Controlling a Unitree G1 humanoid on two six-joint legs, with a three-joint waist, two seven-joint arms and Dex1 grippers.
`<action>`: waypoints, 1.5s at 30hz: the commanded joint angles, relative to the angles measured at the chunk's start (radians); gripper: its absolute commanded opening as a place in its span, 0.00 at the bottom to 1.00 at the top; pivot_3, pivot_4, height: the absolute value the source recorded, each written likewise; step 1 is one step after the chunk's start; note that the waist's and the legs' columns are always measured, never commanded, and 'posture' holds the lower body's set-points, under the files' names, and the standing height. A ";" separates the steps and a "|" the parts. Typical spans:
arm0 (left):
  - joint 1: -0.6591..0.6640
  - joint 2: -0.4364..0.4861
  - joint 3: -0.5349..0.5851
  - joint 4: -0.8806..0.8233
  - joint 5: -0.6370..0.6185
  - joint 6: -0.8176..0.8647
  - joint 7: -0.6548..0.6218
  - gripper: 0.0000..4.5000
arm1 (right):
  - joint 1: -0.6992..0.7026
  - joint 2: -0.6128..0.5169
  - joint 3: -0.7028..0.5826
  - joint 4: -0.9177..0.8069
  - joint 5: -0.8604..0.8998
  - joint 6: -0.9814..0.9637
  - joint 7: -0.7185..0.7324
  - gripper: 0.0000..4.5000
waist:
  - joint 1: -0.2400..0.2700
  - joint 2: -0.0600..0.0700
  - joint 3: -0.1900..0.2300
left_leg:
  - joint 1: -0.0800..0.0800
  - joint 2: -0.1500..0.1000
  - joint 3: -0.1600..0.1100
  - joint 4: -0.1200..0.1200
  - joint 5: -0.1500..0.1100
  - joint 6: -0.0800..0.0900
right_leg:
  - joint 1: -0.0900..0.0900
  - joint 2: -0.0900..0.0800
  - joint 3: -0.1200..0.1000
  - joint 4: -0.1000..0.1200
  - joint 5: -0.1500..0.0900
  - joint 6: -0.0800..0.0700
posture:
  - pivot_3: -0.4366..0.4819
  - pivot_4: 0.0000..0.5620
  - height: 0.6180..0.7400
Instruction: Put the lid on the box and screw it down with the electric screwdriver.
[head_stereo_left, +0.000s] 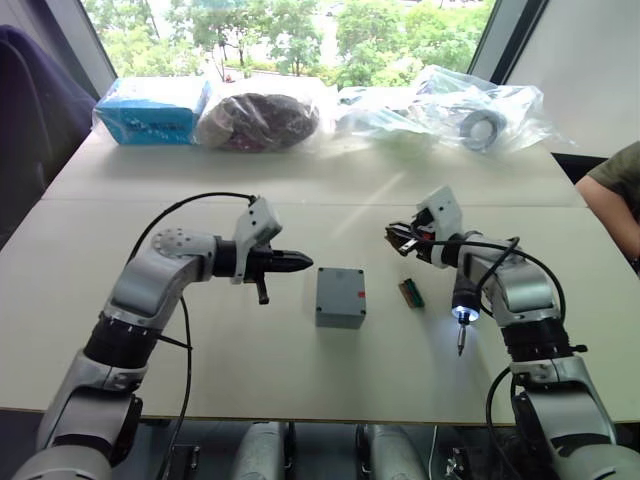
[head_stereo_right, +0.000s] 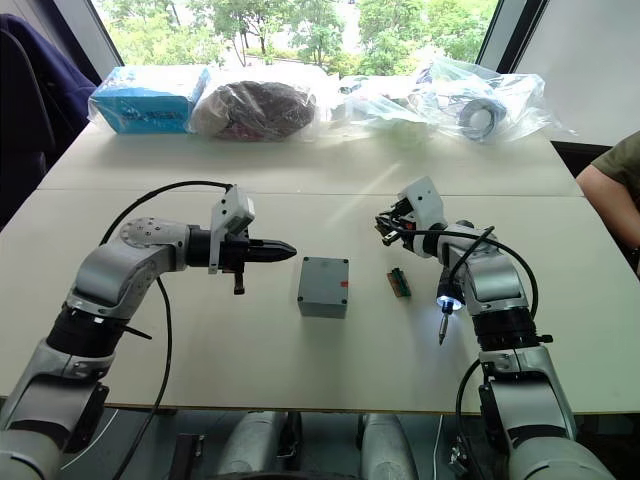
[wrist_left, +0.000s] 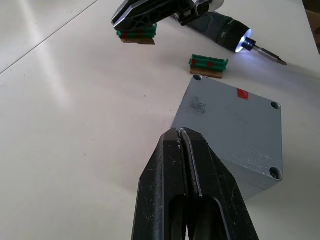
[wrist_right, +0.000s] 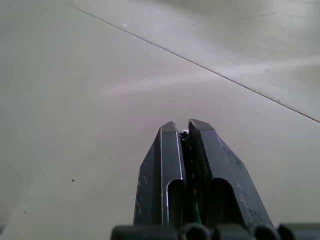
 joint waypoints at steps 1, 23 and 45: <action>-0.004 0.004 0.005 -0.010 0.000 -0.019 -0.008 0.00 | 0.012 -0.012 -0.020 -0.064 0.021 0.027 0.005 0.02 | 0.001 0.000 0.000 | 0.000 0.000 0.000 0.000 0.000 0.000 | 0.000 0.000 0.000 0.000 0.000 0.000 | 0.48 0.27 1.00; 0.001 -0.008 0.003 -0.010 0.003 -0.027 0.005 0.00 | 0.053 -0.019 0.027 -0.024 -0.054 -0.040 -0.003 0.49 | 0.000 0.000 0.000 | 0.000 0.000 0.000 0.000 -0.001 0.001 | 0.000 0.000 0.000 0.000 0.000 0.000 | 0.48 0.27 1.00; -0.001 -0.016 -0.001 0.004 0.011 -0.038 0.004 0.00 | 0.087 -0.019 0.015 -0.099 -0.032 0.013 -0.007 0.23 | 0.002 0.000 0.000 | 0.000 0.000 0.000 0.000 -0.001 0.001 | 0.000 0.000 0.000 0.000 0.000 0.000 | 0.48 0.27 1.00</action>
